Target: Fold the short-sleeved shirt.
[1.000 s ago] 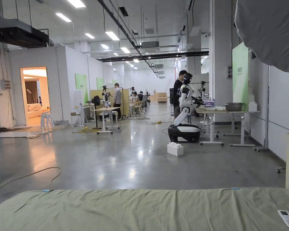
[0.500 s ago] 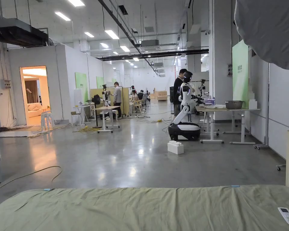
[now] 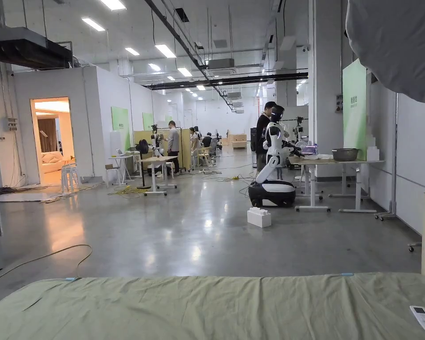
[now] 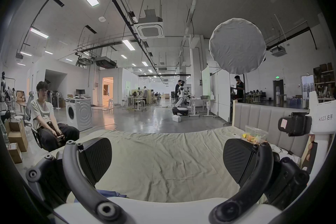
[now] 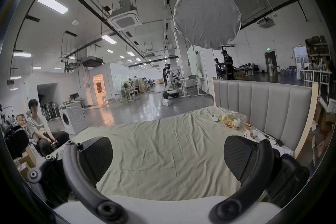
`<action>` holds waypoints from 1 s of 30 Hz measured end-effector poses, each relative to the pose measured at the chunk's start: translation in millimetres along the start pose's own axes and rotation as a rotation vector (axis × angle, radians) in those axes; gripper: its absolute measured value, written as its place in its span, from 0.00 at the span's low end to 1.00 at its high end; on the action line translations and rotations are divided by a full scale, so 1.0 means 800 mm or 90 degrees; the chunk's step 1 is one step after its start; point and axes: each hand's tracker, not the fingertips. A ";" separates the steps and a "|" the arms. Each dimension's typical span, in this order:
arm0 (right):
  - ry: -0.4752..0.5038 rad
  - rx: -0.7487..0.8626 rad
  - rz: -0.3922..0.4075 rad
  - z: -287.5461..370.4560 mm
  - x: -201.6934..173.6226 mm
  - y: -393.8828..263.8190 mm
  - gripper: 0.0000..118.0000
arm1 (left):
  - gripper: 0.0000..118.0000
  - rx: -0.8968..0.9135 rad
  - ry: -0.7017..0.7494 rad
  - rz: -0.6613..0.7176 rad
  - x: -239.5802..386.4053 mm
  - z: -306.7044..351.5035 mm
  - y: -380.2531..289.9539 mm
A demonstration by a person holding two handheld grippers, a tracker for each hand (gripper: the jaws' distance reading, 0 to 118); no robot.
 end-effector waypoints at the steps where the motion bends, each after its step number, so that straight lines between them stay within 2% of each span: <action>1: 0.004 -0.011 0.004 0.000 -0.005 -0.001 1.00 | 1.00 0.000 0.002 0.004 0.000 0.000 0.001; 3: -0.003 -0.039 -0.012 0.001 -0.014 -0.002 1.00 | 1.00 0.001 0.004 0.014 -0.002 -0.002 0.001; 5: -0.033 -0.062 -0.052 -0.001 -0.020 -0.004 1.00 | 1.00 -0.001 0.003 0.020 -0.003 -0.002 0.001; 8: 0.003 -0.055 -0.059 -0.003 -0.019 -0.004 1.00 | 1.00 -0.003 0.003 0.021 -0.005 -0.001 0.001; 15: 0.040 -0.081 -0.109 -0.003 -0.014 0.000 1.00 | 1.00 0.003 0.015 0.031 -0.009 0.003 0.000; 21: 0.032 -0.079 -0.070 -0.003 -0.019 -0.006 1.00 | 1.00 -0.003 0.010 0.027 -0.008 0.002 -0.002; 24: 0.127 -0.095 -0.124 -0.005 -0.013 -0.013 1.00 | 1.00 -0.002 0.003 0.033 -0.007 0.001 -0.002; 25: 0.174 -0.079 -0.124 -0.006 -0.009 -0.014 1.00 | 1.00 -0.003 0.000 0.033 -0.006 0.001 -0.002; 28: 0.280 0.009 -0.039 0.000 0.001 -0.016 1.00 | 1.00 -0.005 -0.005 0.028 -0.005 0.001 -0.002; 29: 0.281 0.040 -0.011 0.004 0.001 -0.019 1.00 | 1.00 -0.005 -0.005 0.028 -0.005 0.001 -0.003; 30: 0.252 0.041 0.000 0.007 -0.002 -0.020 1.00 | 1.00 -0.005 -0.007 0.028 -0.005 0.001 -0.003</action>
